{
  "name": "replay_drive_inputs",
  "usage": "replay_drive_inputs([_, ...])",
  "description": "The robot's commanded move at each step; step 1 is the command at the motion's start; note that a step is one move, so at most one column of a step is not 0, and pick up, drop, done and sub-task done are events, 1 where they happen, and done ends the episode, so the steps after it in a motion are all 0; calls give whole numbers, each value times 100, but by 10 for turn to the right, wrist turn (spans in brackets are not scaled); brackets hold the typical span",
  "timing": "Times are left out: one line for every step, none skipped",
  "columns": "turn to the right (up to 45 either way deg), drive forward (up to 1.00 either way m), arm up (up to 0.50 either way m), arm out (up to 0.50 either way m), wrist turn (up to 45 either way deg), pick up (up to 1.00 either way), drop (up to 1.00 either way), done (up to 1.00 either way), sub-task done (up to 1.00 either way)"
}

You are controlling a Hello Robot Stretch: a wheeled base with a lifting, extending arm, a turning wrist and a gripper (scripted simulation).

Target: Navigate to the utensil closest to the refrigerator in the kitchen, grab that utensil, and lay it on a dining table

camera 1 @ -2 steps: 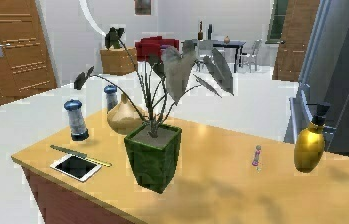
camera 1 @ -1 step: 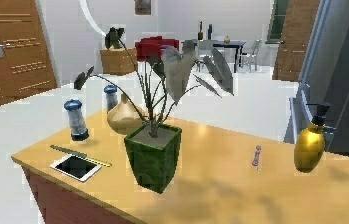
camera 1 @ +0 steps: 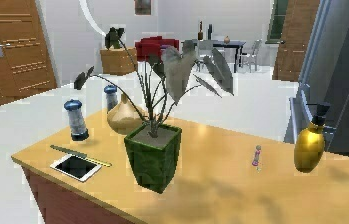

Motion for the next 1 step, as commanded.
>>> replay_drive_inputs([0, 0, 10, 0, 0, 0, 0, 0, 0])
